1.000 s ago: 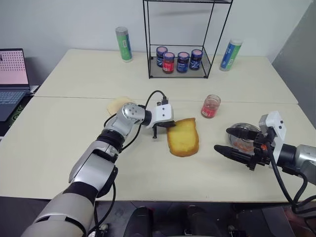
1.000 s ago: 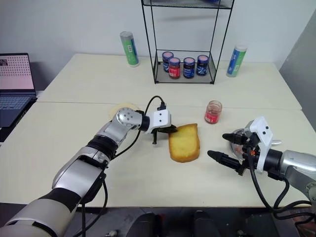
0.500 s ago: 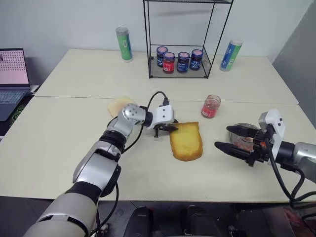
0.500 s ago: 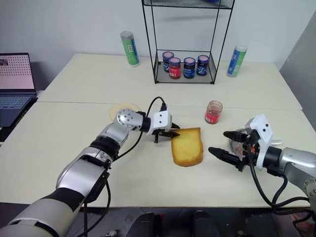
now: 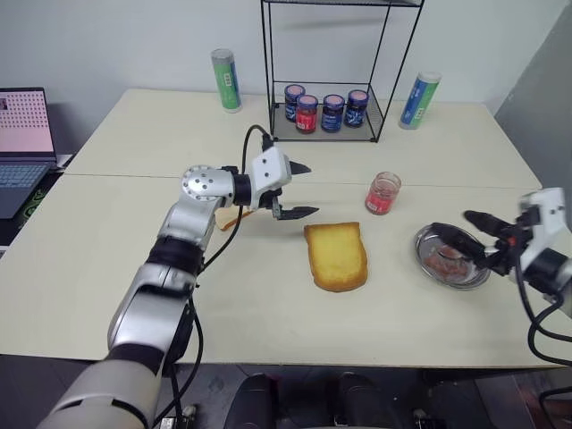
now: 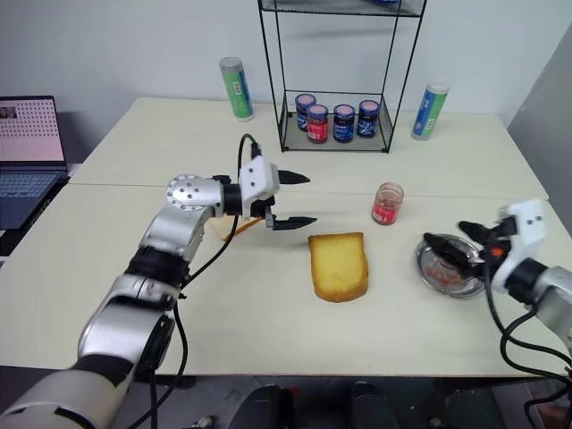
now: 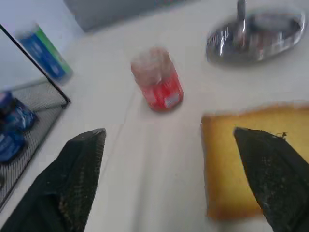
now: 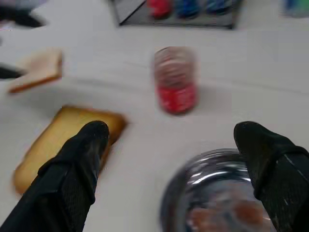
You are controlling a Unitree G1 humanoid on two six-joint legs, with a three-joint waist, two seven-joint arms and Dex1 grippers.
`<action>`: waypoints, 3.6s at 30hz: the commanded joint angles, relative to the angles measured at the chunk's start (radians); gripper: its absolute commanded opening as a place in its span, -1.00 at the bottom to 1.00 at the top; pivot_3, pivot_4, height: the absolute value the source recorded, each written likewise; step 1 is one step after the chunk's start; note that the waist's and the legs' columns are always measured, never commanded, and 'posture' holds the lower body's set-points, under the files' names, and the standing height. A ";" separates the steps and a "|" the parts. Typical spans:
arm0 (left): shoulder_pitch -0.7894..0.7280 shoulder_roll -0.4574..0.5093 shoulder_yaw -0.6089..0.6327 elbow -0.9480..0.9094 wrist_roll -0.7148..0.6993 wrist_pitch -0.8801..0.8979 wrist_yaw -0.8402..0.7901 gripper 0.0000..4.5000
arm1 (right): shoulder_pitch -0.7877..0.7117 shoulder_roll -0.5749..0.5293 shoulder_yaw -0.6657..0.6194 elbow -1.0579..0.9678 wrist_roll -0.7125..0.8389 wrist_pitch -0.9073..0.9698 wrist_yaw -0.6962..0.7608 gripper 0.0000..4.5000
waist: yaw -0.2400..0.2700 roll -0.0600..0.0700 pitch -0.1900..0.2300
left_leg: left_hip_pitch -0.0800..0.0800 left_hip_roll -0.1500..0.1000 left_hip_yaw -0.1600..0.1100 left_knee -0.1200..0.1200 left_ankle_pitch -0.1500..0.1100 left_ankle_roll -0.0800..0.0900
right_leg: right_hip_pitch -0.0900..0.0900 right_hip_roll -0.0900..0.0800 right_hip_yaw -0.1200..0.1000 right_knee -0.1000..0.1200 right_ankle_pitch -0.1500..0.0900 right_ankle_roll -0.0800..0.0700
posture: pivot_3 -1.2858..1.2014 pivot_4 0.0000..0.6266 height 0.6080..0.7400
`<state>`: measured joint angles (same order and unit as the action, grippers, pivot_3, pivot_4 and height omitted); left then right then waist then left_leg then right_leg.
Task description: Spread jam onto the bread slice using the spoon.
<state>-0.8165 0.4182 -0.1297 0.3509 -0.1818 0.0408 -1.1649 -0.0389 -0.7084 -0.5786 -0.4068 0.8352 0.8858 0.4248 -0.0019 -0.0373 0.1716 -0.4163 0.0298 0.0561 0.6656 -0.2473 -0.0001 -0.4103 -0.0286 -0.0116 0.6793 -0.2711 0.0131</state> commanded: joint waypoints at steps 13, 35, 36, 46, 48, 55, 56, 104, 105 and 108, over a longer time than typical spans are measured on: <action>0.204 -0.066 -0.072 -0.613 -0.198 0.489 0.217 0.99 | 0.051 0.241 -0.335 0.196 0.374 0.117 -0.358 1.00 | -0.006 0.011 -0.006 | 0.009 -0.001 0.003 -0.001 0.000 0.000 | 0.007 0.006 0.004 0.001 -0.002 0.002 | 0.03 -0.52 1.00; 0.221 -0.046 -0.136 -0.650 -0.163 0.494 0.275 0.99 | -0.193 0.259 -0.169 0.553 0.248 -0.047 -0.341 1.00 | -0.004 0.014 -0.008 | 0.008 0.000 0.003 -0.002 0.000 0.000 | 0.006 0.007 0.005 0.000 -0.002 0.002 | 0.03 -0.52 1.00; 0.217 -0.046 -0.136 -0.648 -0.163 0.494 0.274 0.99 | -0.195 0.263 -0.170 0.557 0.250 -0.053 -0.339 1.00 | -0.004 0.014 -0.008 | 0.008 0.000 0.003 -0.002 0.000 0.000 | 0.006 0.007 0.005 0.000 -0.002 0.002 | 0.03 -0.52 1.00; 0.182 -0.044 -0.137 -0.615 -0.160 0.489 0.252 1.00 | -0.218 0.274 -0.166 0.601 0.236 -0.119 -0.317 0.18 | -0.006 0.014 -0.008 | 0.008 0.000 0.003 -0.002 0.000 0.000 | 0.005 0.007 0.005 0.000 -0.002 0.002 | 0.03 -0.52 1.00; 0.181 -0.043 -0.137 -0.614 -0.159 0.489 0.251 1.00 | -0.221 0.267 -0.169 0.614 0.231 -0.129 -0.314 0.00 | -0.006 0.014 -0.008 | 0.008 0.000 0.003 -0.002 0.000 0.000 | 0.005 0.007 0.005 0.000 -0.002 0.002 | 0.03 -0.52 1.00; 0.183 -0.039 -0.134 -0.617 -0.161 0.492 0.249 1.00 | -0.242 0.252 -0.171 0.653 0.213 -0.161 -0.301 -0.75 | -0.006 0.014 -0.008 | 0.008 0.000 0.003 -0.003 0.000 0.000 | 0.005 0.007 0.005 -0.001 -0.002 0.002 | 0.03 -0.52 1.00; 0.183 -0.039 -0.134 -0.617 -0.160 0.492 0.249 1.00 | -0.244 0.251 -0.171 0.655 0.211 -0.162 -0.299 -0.84 | -0.006 0.014 -0.008 | 0.008 0.000 0.003 -0.003 0.000 0.000 | 0.005 0.007 0.005 -0.001 -0.002 0.002 | 0.03 -0.52 1.00; 0.246 -0.014 0.087 -0.632 -0.275 0.542 0.442 1.00 | -0.721 0.295 0.548 0.643 -0.468 -0.568 -0.052 -0.99 | -0.022 0.017 -0.005 | 0.000 0.000 0.002 -0.003 0.000 0.000 | -0.001 0.005 0.003 -0.003 0.000 0.001 | 0.03 -0.52 1.00; 0.244 -0.011 0.085 -0.631 -0.271 0.540 0.440 1.00 | -0.713 0.301 0.570 0.647 -0.502 -0.597 -0.049 -0.99 | -0.024 0.017 -0.005 | 0.000 0.000 0.002 -0.003 0.000 0.000 | -0.001 0.005 0.003 -0.003 0.000 0.001 | 0.03 -0.52 1.00; 0.242 0.001 0.075 -0.631 -0.257 0.535 0.432 1.00 | -0.696 0.313 0.602 0.668 -0.570 -0.671 -0.046 -0.99 | -0.024 0.017 -0.005 | 0.000 0.000 0.002 -0.003 0.000 0.000 | -0.001 0.005 0.002 -0.003 0.000 0.001 | 0.03 -0.52 1.00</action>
<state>-0.5542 0.4091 -0.0528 -0.2490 -0.4467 0.5980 -0.7305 -0.7386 -0.3917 0.0142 0.2641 0.3109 0.2835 0.3702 -0.0262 -0.0201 0.1669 -0.4163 0.0299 0.0579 0.6625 -0.2473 -0.0001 -0.4117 -0.0234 -0.0093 0.6764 -0.2709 0.0141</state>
